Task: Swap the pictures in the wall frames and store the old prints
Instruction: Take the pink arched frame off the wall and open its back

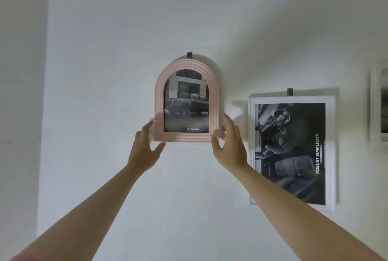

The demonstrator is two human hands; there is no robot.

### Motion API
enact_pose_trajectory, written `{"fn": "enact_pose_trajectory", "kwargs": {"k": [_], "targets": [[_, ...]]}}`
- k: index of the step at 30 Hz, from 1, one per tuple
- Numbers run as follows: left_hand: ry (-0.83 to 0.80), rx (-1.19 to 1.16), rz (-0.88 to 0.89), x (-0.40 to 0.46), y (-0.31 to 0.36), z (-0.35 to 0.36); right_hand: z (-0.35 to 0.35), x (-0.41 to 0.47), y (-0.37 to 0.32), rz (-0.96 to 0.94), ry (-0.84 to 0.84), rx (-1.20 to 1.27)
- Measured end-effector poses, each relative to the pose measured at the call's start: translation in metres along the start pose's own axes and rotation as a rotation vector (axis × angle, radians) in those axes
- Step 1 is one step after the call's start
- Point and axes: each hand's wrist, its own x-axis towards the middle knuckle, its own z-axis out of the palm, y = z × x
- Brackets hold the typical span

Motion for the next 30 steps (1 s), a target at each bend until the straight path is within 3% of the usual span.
{"fn": "enact_pose_trajectory", "kwargs": {"k": [8, 30], "targets": [[0.112, -0.151, 0.01, 0.024, -0.014, 0.006, 0.024, 0.008, 0.002, -0.043, -0.012, -0.02], [0.096, -0.279, 0.089, 0.013, -0.001, -0.009, 0.02, -0.001, 0.005, -0.048, -0.004, 0.033]]}}
